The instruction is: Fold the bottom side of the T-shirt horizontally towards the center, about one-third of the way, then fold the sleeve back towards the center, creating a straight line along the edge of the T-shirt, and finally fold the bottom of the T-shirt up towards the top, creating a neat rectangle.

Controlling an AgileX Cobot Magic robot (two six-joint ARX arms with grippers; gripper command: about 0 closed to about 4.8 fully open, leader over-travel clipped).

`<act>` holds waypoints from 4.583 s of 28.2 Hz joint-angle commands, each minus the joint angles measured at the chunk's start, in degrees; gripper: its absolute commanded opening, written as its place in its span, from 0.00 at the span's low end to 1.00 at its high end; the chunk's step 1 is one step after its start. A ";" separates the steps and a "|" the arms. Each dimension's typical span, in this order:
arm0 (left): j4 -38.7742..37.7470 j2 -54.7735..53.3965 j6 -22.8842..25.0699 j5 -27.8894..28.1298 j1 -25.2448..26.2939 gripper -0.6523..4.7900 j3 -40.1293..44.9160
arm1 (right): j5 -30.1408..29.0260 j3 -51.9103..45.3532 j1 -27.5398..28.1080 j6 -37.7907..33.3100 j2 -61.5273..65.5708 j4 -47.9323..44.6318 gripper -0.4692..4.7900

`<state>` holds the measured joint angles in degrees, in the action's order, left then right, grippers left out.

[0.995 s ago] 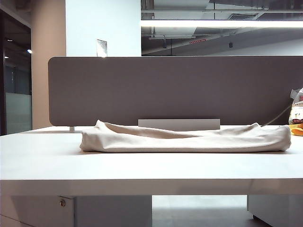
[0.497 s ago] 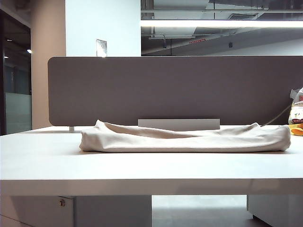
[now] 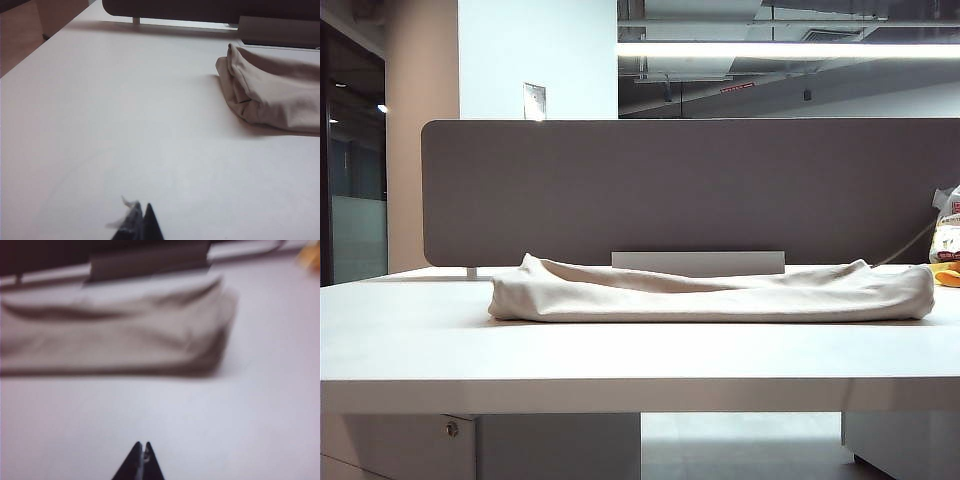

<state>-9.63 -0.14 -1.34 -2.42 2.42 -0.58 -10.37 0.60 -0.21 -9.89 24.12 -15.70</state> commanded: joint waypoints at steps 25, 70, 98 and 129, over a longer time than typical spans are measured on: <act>-0.72 -0.02 -0.20 -0.28 -0.04 0.11 0.17 | 9.20 -0.31 -3.30 7.89 -23.96 20.26 0.08; -0.72 -0.02 -0.17 -0.31 -0.04 0.11 0.17 | 14.78 -0.20 -3.98 17.59 -21.75 9.70 0.08; -0.72 -0.02 -0.20 -0.28 -0.04 0.11 0.17 | 15.15 -0.28 -2.25 19.04 -23.89 22.80 0.08; -0.72 -0.02 -0.17 -0.28 -0.04 0.11 0.17 | 15.17 -0.28 -2.29 16.24 -23.96 20.72 0.08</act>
<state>-9.63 -0.14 -1.34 -2.42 2.42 -0.58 4.89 0.54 -2.39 6.68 0.16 6.04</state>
